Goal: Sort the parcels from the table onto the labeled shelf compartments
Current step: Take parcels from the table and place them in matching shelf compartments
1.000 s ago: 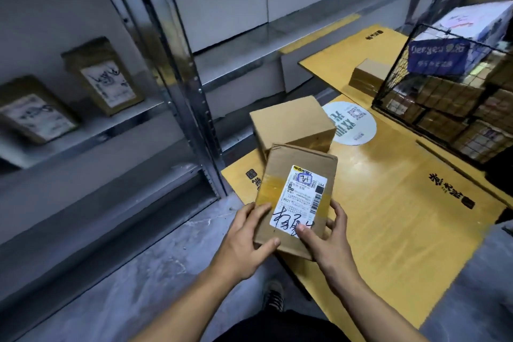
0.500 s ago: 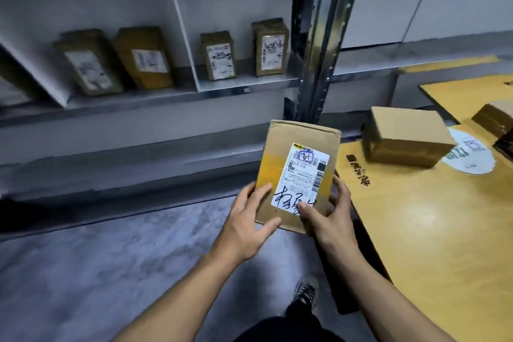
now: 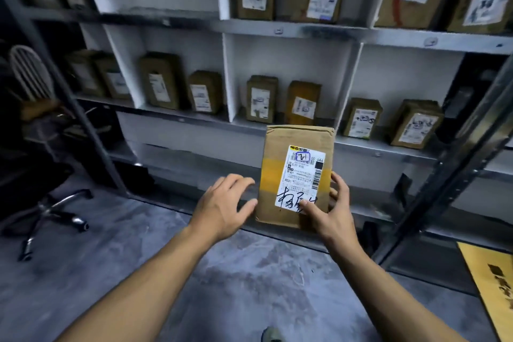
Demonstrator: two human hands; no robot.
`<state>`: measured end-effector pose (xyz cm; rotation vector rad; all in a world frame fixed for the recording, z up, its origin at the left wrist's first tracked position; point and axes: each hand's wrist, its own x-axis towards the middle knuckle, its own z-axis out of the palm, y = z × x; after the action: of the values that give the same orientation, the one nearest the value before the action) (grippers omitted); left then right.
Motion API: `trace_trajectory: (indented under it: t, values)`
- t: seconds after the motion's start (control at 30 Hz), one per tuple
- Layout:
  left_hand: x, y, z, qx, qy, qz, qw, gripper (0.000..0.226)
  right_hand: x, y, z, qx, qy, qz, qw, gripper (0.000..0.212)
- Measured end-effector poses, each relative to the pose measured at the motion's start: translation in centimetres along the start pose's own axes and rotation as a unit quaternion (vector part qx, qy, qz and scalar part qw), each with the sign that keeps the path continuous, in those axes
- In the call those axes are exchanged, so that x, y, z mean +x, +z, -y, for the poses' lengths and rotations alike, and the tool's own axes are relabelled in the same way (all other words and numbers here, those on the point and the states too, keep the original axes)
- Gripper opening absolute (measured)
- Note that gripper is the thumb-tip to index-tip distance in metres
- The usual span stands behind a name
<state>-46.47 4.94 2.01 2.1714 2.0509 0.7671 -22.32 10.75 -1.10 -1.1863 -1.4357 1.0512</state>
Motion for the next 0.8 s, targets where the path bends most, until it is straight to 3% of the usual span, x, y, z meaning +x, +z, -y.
trace_trajectory:
  t: [0.3, 0.53, 0.8]
  values:
    - [2.8, -9.7, 11.2, 0.131, -0.047, -0.044, 0.989, 0.050, 7.9, 13.9, 6.2, 0.031, -0.072, 0.088, 0.993, 0.083]
    - [9.7, -17.6, 21.8, 0.215, -0.074, -0.031, 0.973, 0.058, 15.7, 26.2, 11.1, 0.055, -0.136, 0.096, 0.985, 0.084]
    - [16.9, -24.7, 31.9, 0.220, -0.073, -0.096, 0.968, 0.055, 25.6, 36.2, 19.9, 0.098, -0.209, 0.066, 0.971, 0.080]
